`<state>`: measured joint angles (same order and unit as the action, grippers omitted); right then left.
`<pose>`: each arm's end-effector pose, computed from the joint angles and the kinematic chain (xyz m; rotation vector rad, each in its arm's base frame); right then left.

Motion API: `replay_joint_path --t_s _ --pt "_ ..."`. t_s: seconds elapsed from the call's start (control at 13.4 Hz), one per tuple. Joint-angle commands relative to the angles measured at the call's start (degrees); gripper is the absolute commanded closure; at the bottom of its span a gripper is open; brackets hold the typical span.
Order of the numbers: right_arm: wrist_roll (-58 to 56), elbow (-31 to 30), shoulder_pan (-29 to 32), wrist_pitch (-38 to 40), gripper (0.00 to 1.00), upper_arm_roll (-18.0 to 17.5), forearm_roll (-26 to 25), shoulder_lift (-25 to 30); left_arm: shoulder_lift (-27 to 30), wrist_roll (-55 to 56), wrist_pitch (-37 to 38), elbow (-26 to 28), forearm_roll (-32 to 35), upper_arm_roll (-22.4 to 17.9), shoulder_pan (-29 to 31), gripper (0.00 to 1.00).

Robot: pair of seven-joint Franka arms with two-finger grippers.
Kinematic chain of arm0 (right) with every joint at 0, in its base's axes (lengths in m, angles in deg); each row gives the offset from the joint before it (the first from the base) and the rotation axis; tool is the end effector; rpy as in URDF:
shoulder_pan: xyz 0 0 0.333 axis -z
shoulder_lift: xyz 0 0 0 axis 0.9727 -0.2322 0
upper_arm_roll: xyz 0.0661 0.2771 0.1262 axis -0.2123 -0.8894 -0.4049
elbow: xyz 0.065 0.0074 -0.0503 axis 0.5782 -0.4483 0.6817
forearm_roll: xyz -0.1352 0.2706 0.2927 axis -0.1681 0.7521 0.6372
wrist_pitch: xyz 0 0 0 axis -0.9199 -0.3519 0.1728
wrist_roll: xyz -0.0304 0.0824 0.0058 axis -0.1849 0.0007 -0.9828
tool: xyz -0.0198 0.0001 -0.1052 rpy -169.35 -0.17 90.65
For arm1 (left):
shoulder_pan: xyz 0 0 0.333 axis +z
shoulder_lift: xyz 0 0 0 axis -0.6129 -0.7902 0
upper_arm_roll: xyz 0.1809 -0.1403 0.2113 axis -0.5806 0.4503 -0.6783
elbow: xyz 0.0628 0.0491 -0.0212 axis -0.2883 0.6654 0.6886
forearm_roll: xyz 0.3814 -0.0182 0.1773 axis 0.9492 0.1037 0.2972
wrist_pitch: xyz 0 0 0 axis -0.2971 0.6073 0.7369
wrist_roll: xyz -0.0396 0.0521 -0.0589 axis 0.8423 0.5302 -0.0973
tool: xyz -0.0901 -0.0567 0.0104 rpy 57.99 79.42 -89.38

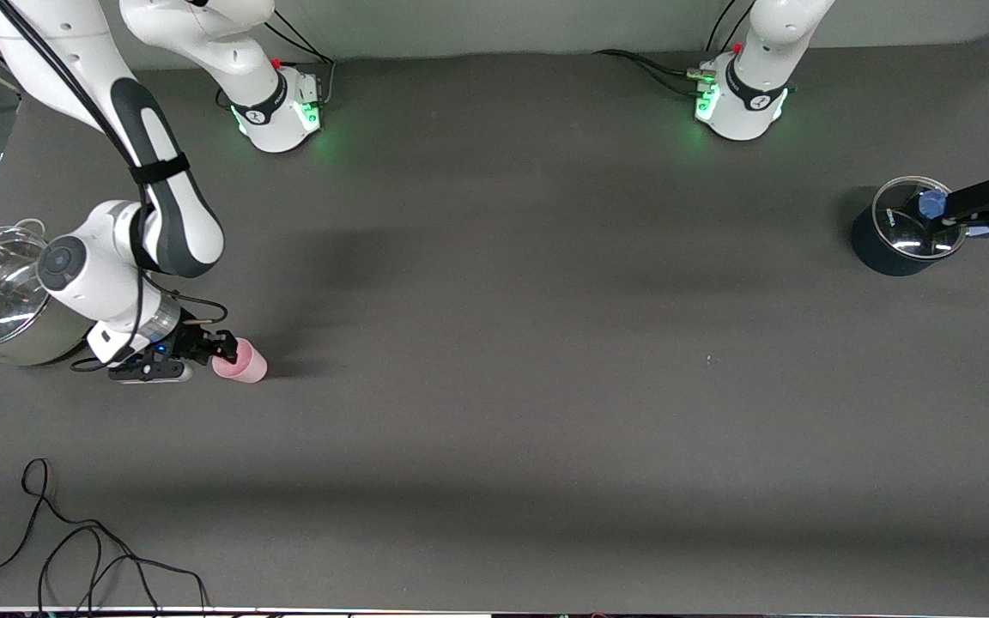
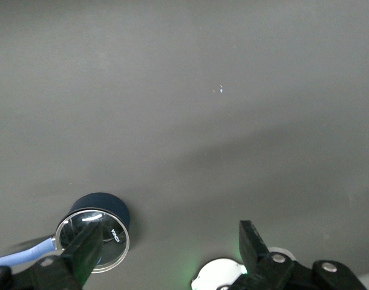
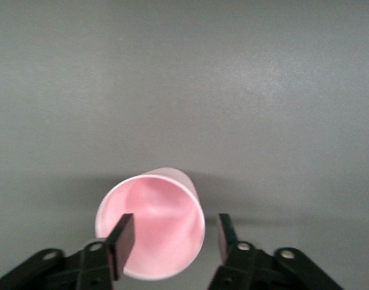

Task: Transfer pink cup from left to right arm

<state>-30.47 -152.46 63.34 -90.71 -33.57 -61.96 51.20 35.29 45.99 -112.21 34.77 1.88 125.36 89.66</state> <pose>0.5818 -0.0168 0.2513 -3.0707 0.0177 -0.1344 0.5994 0.0278 0.6138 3.0358 -0.3736 -0.2299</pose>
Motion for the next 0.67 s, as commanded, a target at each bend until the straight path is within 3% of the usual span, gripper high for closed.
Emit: replay_joint_path --t_s 0.0,0.22,0.37,0.45,0.6 --pt "3.1 0.2 -0.4 8.6 0.0 0.6 2.1 9.1 5.6 1.5 -4.4 5.8 0.7 -0.9 0.4 0.0" --pt "6.1 7.0 -0.3 22.4 0.0 0.9 1.5 13.5 7.4 4.3 -7.7 9.3 0.7 -0.9 -0.6 0.0" --pt "7.7 13.6 -0.3 32.0 0.0 1.8 -0.5 15.5 8.1 4.8 -8.7 10.8 0.7 -4.9 -5.7 0.0" --pt "9.0 18.5 -0.3 38.3 0.0 2.1 -3.1 15.8 8.5 4.8 -8.9 10.9 0.6 -9.0 -10.3 0.0" --pt "9.4 27.9 -0.3 50.0 0.0 2.1 -7.7 15.5 9.5 4.8 -9.5 11.5 0.0 -23.5 -24.5 0.0"
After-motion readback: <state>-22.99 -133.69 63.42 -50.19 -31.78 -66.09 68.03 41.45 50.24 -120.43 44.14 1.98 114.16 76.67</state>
